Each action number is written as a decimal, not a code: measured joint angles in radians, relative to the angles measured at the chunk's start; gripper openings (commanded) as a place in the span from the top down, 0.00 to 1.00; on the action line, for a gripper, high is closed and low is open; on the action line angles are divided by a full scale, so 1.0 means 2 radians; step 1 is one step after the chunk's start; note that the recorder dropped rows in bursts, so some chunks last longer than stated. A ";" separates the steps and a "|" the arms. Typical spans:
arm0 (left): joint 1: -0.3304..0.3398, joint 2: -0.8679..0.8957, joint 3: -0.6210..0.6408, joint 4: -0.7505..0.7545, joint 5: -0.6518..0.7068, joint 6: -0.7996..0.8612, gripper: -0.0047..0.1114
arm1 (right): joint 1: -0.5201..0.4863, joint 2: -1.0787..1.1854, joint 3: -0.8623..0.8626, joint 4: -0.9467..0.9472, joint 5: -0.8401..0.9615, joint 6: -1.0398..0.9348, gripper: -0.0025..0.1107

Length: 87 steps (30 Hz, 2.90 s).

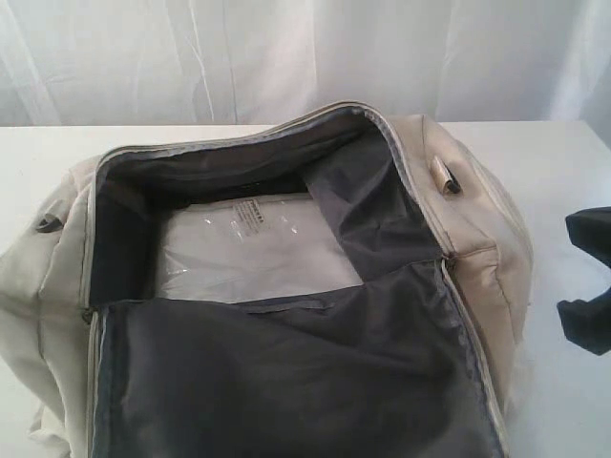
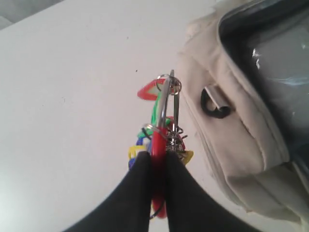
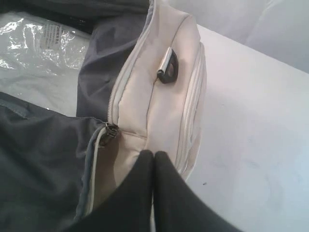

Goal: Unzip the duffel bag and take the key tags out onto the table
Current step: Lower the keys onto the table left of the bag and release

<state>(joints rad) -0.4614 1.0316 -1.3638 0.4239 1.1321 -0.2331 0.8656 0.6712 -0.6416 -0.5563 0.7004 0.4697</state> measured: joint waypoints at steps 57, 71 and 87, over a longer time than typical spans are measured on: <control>0.032 0.288 -0.005 -0.003 -0.136 -0.036 0.96 | 0.000 -0.020 0.000 0.013 -0.004 0.001 0.98; 0.038 0.332 0.063 -0.099 -0.206 0.002 0.50 | 0.000 -0.020 0.000 0.013 -0.004 0.001 0.98; 0.038 0.164 -0.066 -0.139 -0.025 0.048 0.62 | 0.000 -0.024 0.000 0.013 -0.004 0.001 0.98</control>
<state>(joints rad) -0.3854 1.3590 -1.4953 0.1459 1.0814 -0.1368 0.8656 0.6222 -0.6416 -0.5302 0.6932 0.4715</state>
